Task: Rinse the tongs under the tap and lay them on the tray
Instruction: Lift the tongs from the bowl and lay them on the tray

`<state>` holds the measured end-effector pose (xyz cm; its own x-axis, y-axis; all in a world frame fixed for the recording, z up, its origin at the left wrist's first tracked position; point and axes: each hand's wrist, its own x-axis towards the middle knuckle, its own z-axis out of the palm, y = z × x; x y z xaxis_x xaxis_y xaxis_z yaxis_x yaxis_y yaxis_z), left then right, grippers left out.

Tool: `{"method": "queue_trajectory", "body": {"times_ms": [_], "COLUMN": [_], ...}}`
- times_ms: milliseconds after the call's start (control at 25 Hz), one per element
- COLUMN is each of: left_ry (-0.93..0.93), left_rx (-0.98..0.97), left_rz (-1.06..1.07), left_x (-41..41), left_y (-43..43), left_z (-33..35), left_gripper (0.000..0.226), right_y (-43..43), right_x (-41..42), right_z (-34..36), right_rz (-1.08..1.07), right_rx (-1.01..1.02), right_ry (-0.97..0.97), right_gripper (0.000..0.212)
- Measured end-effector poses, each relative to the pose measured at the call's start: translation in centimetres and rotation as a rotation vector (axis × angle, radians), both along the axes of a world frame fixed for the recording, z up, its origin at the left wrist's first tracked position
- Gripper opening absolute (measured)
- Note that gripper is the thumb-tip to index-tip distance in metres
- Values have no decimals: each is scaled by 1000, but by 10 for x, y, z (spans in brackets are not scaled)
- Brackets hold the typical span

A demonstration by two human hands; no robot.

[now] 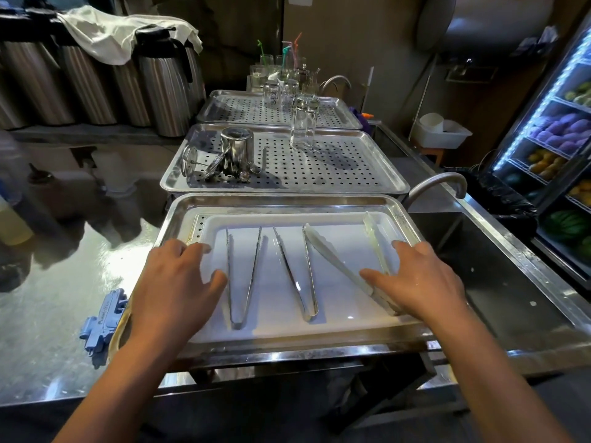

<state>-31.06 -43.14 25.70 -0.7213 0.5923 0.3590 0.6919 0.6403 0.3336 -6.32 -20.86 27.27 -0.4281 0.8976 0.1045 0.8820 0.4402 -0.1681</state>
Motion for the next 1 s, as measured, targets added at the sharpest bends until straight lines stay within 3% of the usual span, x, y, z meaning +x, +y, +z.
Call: {"method": "queue_trajectory", "body": {"times_ms": [80,240,520,1000], "left_ry": [-60,-83,-75,-89], "left_rx": [19,38,-15,-16], "left_rz": [0,-36,13,11], "left_x": [2,0,1,-1], "left_y": [-4,-8,-6,-6], "left_z": [-8,-19,-20,-21], "left_gripper": [41,40,41,40], "right_y": [2,-2,-13,-19], "right_x": [-3,-16,-27,-26], "right_z": [-2,-4,-9,-3], "right_rz": [40,80,-8,-14], "right_rx": [-74,-123,-138,-183], "right_ry": [-57,8,32,34], "right_gripper": [75,70,68,76]}}
